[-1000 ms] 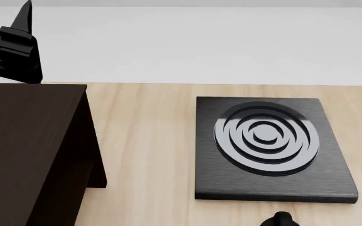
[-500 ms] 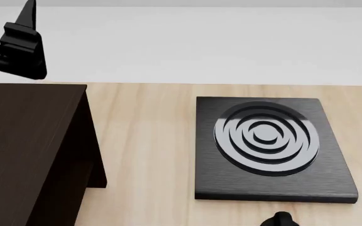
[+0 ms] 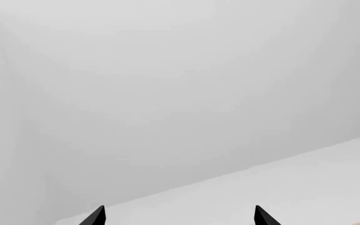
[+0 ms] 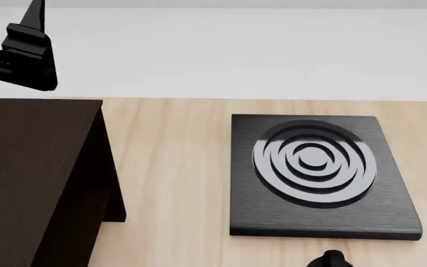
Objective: Put the frying pan under the cabinet shelf.
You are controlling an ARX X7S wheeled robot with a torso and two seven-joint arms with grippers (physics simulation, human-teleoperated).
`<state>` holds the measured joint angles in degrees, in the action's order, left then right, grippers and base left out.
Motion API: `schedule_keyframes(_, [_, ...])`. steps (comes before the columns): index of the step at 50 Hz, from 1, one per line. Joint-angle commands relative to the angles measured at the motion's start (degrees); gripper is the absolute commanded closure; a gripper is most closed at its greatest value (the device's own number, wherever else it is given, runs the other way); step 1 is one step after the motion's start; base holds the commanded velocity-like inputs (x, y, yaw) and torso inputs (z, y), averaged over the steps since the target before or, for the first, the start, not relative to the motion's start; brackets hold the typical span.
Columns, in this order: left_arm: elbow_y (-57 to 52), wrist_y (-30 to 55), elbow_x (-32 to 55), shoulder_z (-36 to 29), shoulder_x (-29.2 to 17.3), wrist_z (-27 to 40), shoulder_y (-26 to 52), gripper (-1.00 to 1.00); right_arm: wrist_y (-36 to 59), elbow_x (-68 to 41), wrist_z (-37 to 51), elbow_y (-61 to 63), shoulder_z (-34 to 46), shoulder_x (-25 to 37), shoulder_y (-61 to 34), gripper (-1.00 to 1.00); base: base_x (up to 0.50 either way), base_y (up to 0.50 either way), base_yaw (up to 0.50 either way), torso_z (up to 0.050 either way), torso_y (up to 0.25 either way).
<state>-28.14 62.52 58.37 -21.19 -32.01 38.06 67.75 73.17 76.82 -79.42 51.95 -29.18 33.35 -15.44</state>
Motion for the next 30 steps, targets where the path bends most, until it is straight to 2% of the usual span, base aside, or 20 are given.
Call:
schedule_keyframes(1, [0.42,-0.26,0.07,-0.77,-0.6,0.1,-4.52,-1.0,-3.77,-7.55,8.27,-1.12,-2.68,-2.85,4.59,-1.0,0.0,0.0,0.0,0.0,0.0])
schedule_keyframes(12, [0.31,0.18,0.42,-0.99,-0.54,0.46,-3.93,-1.0,-8.12,-12.75,15.64,-4.56,-2.68,-6.5,6.07,-1.0,0.0,0.0,0.0,0.0,0.0])
schedule_keyframes(30, [-0.05,1.16,1.58,-0.94,-0.19,1.5,-2.54,-1.0,-11.52,-18.78,19.65,-7.4,-9.58,-8.51,10.26,-1.0,0.0,0.0,0.0,0.0,0.0])
